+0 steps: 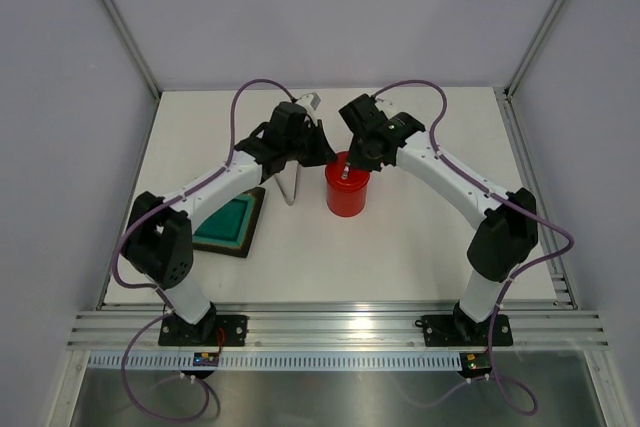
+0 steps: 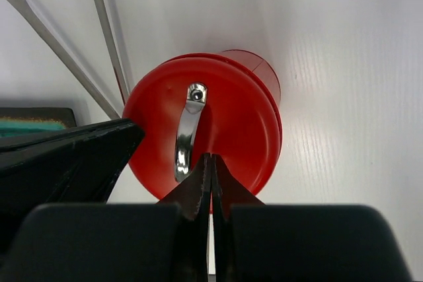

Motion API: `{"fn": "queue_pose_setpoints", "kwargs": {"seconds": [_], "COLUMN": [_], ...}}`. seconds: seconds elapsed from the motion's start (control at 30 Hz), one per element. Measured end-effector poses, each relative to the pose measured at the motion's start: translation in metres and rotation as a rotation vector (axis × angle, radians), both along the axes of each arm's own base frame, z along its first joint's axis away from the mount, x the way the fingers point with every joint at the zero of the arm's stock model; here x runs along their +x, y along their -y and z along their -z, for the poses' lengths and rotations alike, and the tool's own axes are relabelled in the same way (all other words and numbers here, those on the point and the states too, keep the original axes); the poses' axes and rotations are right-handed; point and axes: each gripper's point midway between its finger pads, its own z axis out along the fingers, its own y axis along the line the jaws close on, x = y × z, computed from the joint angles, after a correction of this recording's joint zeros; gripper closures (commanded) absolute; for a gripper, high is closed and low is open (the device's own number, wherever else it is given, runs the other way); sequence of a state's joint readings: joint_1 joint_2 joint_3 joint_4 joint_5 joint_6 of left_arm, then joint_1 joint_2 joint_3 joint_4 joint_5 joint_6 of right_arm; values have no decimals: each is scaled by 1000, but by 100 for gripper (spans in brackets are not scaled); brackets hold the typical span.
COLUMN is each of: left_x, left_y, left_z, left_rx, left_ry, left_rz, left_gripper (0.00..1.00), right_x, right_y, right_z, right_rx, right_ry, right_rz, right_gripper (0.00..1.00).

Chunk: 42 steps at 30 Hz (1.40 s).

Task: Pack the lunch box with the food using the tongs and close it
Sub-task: Close the box lid on the packing box.

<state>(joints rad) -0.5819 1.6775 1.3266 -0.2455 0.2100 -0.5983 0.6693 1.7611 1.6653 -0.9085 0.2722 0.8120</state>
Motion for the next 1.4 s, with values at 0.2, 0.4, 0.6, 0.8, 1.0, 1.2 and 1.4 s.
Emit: {"fn": "queue_pose_setpoints", "kwargs": {"seconds": [0.2, 0.4, 0.6, 0.8, 1.0, 1.2, 1.4], "left_x": [-11, -17, -24, -33, -56, -57, -49], "left_y": [-15, -20, -18, -19, -33, -43, -53], "left_z": [-8, -29, -7, 30, 67, 44, -1], "left_rx": [55, 38, 29, 42, 113, 126, 105], "left_ry": [-7, 27, -8, -81, -176, -123, -18], "left_rz": [-11, -13, 4, 9, 9, -15, -59], "left_gripper": [100, 100, 100, 100, 100, 100, 100], "right_x": [10, 7, -4, -10, -12, -6, 5], "right_y": [-2, 1, 1, -3, -5, -3, -7], "right_z": [-42, -60, -20, 5, 2, -25, -68], "right_rx": [25, 47, 27, 58, 68, 63, 78], "right_ry": [83, 117, 39, -13, -17, 27, 117], "right_rz": [0, -7, -25, -27, -33, -32, -50], "right_gripper": [100, 100, 100, 100, 100, 100, 100]}}
